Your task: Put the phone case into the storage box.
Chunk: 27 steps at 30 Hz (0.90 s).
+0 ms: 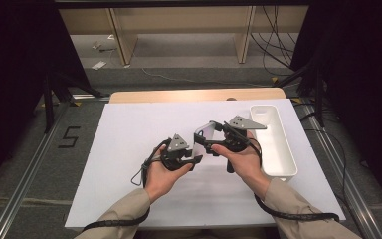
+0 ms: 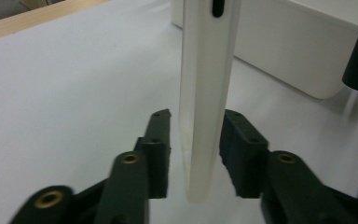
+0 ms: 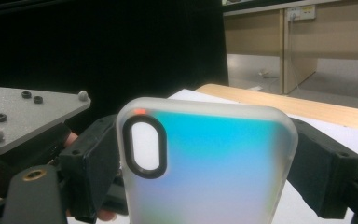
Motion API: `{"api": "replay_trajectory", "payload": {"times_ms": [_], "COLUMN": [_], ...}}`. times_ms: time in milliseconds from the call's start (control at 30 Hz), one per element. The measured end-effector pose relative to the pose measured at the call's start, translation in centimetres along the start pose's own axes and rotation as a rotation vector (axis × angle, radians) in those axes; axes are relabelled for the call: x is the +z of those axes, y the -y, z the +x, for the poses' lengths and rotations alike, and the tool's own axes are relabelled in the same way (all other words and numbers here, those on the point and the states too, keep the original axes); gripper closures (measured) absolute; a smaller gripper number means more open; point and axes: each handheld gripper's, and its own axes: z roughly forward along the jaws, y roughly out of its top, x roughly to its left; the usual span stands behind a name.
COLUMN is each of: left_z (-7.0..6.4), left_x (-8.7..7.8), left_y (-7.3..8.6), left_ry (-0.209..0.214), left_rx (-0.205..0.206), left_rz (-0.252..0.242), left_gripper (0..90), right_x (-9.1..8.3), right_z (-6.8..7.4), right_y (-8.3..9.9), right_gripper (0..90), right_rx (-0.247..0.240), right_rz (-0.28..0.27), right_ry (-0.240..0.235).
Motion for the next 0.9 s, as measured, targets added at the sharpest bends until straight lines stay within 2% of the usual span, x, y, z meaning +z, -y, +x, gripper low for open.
{"api": "replay_trajectory", "payload": {"times_ms": [33, 167, 267, 333, 433, 500, 900], "left_z": [0.0, 0.1, 0.2, 0.5, 0.8, 1.0, 2.0], "left_x": [-0.1, -0.5, -1.1, -1.4, -1.9, -2.3, -4.2], "left_y": [0.0, 0.0, 0.0, 0.0, 0.0, 0.1, 0.8], "left_ry": [-0.001, 0.000, -0.005, -0.005, 0.001, 0.000, -0.012], "left_rx": [0.008, 0.037, 0.045, 0.053, 0.068, 0.078, 0.072], "left_rz": [-0.018, -0.034, -0.020, -0.029, -0.027, -0.033, -0.094], "left_gripper": [57.5, 35.1, 16.6, 12.6, 0.6, 0.0, 0.0], "right_x": [-0.1, -0.3, -0.6, -0.8, -1.1, -1.3, -2.8], "right_z": [0.0, -0.1, -0.3, -0.3, -0.5, -0.6, -1.4], "right_y": [-0.1, -0.3, -0.6, -0.7, -0.8, -0.9, -1.5], "right_gripper": [18.4, 18.4, 18.4, 18.4, 18.4, 18.4, 18.4], "right_rx": [-0.002, -0.017, -0.026, -0.026, -0.030, -0.034, -0.025], "right_rz": [-0.001, -0.004, -0.006, -0.007, -0.011, -0.012, -0.026], "right_ry": [0.000, 0.004, 0.008, 0.012, 0.016, 0.020, 0.043]}}
